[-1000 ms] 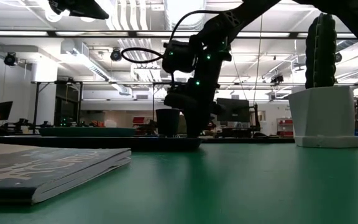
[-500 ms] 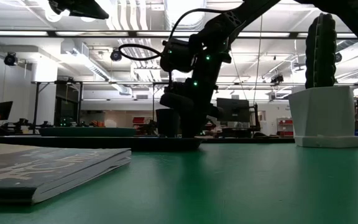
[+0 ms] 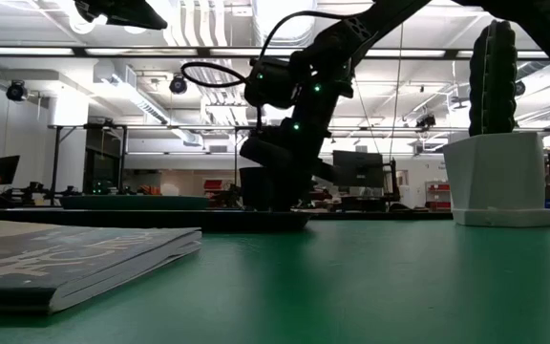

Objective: Pick and place plate/cup/fork/spoon on tray
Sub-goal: Put the pink fork on the black tray to the right of the blue spoon, then return to Home Position

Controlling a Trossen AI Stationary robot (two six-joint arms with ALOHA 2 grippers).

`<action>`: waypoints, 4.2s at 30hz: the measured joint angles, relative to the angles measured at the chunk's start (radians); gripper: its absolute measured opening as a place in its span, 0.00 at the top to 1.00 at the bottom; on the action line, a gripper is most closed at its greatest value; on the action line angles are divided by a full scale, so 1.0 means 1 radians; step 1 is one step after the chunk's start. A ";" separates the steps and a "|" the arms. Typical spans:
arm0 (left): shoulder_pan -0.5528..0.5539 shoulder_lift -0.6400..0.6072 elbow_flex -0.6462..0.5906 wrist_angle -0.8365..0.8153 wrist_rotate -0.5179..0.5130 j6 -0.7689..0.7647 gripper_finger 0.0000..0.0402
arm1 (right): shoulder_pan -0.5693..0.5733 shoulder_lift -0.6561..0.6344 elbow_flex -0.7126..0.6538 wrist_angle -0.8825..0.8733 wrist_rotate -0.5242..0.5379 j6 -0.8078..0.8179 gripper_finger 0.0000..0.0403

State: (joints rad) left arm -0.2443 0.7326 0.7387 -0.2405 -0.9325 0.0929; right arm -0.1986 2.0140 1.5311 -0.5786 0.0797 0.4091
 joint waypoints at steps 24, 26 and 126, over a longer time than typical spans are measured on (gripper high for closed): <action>0.000 0.000 -0.010 -0.006 0.028 -0.001 0.71 | 0.174 -0.186 -0.112 0.000 0.131 -0.130 0.98; -0.001 0.001 -0.011 -0.010 0.077 -0.001 0.71 | 0.203 -0.218 -0.169 0.040 0.131 -0.145 0.98; -0.006 -0.618 -0.734 0.330 0.686 0.071 1.00 | 0.331 -1.980 -1.519 0.620 0.130 -0.521 0.98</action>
State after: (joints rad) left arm -0.2508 0.1148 0.0051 0.0893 -0.2470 0.1642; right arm 0.1326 0.0335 0.0116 0.0418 0.2100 -0.1117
